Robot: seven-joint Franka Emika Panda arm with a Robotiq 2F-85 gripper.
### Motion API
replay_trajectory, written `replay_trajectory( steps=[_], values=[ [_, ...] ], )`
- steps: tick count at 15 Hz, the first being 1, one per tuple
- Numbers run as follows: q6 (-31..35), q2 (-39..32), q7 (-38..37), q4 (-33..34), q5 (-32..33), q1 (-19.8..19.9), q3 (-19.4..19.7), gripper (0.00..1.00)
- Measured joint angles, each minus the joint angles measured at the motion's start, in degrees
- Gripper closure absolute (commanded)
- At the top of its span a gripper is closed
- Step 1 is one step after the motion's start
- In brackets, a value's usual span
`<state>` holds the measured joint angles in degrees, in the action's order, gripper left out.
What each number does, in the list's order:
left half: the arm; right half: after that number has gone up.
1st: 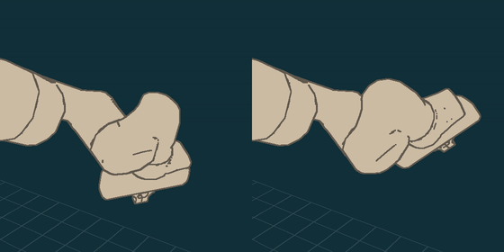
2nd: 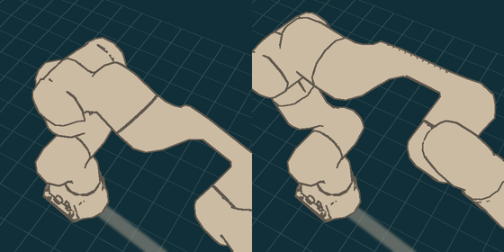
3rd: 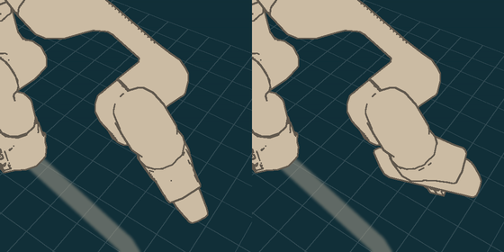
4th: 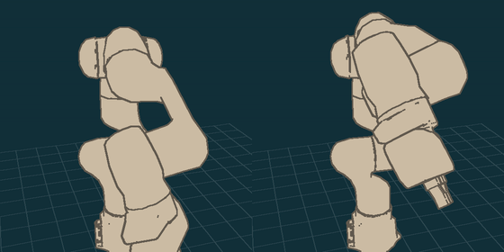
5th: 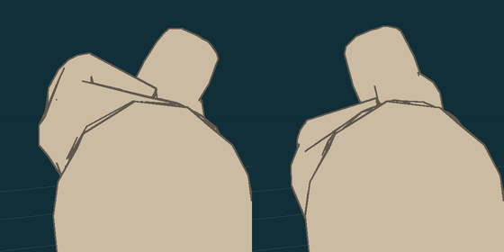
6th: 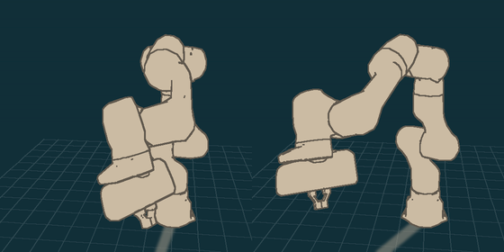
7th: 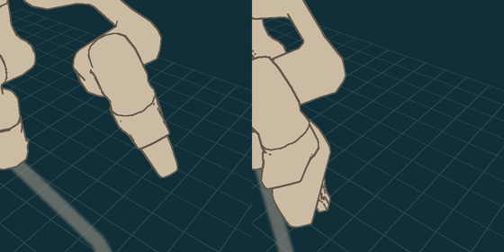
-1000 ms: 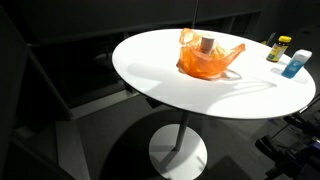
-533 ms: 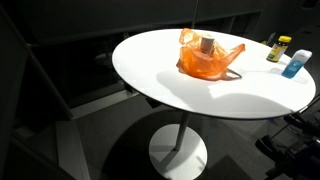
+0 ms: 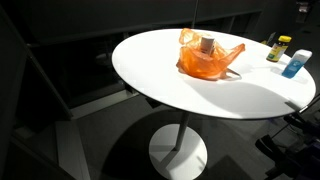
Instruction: Put the blue container in the plastic bag
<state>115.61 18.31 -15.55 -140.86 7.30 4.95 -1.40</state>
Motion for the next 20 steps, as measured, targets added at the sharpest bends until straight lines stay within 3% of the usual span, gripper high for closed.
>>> replay_trajectory(
  steps=[7, 15, 20],
  values=[
    [0.4, -0.3, 0.0, -0.4, 0.0, -0.1, 0.5, 0.0],
    [9.3, -5.0, 2.6, -2.8, 0.2, 1.4, 4.1, 0.0],
    [12.3, -8.9, 3.3, -3.7, 4.6, 2.3, 5.3, 0.0]
  ],
)
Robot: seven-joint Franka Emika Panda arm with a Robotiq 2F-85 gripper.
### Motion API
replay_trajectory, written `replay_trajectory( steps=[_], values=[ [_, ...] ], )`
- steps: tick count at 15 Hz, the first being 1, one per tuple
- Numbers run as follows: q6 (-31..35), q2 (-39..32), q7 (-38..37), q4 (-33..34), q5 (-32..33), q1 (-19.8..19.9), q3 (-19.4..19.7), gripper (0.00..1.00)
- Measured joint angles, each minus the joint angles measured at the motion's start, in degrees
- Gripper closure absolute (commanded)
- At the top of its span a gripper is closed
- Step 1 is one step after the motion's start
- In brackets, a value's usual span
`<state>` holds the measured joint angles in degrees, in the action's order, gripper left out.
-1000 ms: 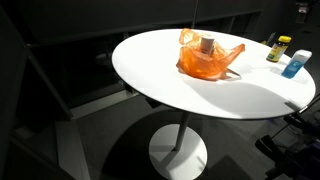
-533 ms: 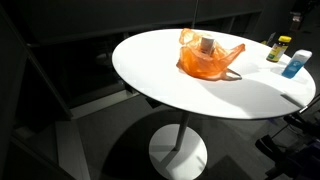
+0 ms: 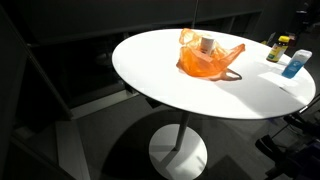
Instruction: Put the blue container in the plastic bag
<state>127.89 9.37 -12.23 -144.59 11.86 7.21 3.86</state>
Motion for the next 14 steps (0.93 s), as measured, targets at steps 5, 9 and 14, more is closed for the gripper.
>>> replay_trajectory(
  steps=[5, 9, 14],
  values=[
    [1.0, -2.2, 0.0, -0.8, 4.6, 0.7, 1.2, 0.0],
    [1.5, -2.7, 0.1, -1.6, 6.3, 0.9, 2.1, 0.0],
    [1.5, -3.0, 0.1, -2.6, 9.1, 1.3, 3.0, 0.0]
  ],
)
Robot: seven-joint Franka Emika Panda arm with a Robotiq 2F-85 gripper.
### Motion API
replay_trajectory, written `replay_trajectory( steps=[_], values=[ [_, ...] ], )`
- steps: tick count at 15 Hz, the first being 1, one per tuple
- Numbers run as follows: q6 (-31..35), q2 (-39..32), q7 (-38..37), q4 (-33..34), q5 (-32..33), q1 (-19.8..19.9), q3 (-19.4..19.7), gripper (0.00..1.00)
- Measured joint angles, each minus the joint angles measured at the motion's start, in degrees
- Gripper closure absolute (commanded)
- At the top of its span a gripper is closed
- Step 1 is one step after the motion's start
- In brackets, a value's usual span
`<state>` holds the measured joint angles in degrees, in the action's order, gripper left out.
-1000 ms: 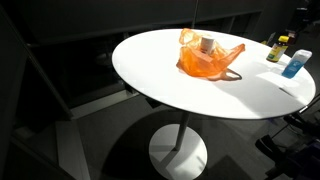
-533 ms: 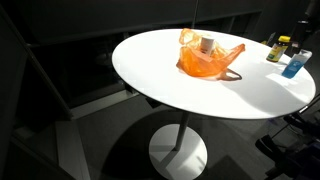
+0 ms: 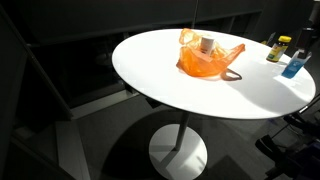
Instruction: Put the blue container in the plastic bag
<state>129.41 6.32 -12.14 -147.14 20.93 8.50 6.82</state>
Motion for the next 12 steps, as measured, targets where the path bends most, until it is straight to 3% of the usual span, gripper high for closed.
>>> replay_trajectory(
  steps=[9, 10, 11, 12],
  values=[
    [5.3, -1.6, 0.8, -1.0, 2.3, 0.6, 1.0, 0.0],
    [6.0, -2.0, 1.0, -1.1, 2.3, 0.6, 1.1, 0.25],
    [6.5, -2.3, 1.1, -1.1, 2.3, 0.6, 1.2, 0.26],
    [6.9, -2.6, 1.2, -1.2, 2.3, 0.6, 1.2, 0.34]
  ],
)
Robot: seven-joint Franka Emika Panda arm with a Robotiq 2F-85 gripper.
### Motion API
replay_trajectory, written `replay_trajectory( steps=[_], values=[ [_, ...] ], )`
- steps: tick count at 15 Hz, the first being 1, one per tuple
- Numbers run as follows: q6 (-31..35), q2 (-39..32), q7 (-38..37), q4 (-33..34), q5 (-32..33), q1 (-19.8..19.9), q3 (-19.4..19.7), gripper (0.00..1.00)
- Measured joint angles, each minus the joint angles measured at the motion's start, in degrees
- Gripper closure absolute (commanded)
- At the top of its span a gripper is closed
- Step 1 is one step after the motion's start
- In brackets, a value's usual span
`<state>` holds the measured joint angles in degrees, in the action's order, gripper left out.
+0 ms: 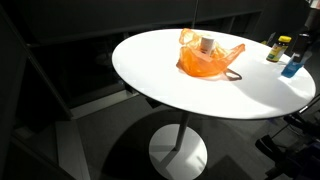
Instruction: Put the blue container in the plastic bag
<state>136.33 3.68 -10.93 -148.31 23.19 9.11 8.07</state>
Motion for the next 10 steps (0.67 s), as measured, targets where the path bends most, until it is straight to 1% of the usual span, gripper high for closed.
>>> replay_trajectory(
  steps=[1, 2, 3, 7, 10],
  values=[
    [0.3, -0.3, 0.0, 0.0, 0.0, 0.0, 0.0, 0.44],
    [0.4, -0.5, 0.0, 0.0, 0.0, 0.0, 0.1, 0.51],
    [0.5, -0.5, 0.0, 0.0, 0.0, 0.0, 0.1, 0.54],
    [0.4, 0.1, 0.0, 0.1, -0.5, 0.0, 0.1, 0.55],
    [-0.4, 1.7, 0.0, 0.8, -2.1, -0.4, -0.7, 0.55]
  ],
)
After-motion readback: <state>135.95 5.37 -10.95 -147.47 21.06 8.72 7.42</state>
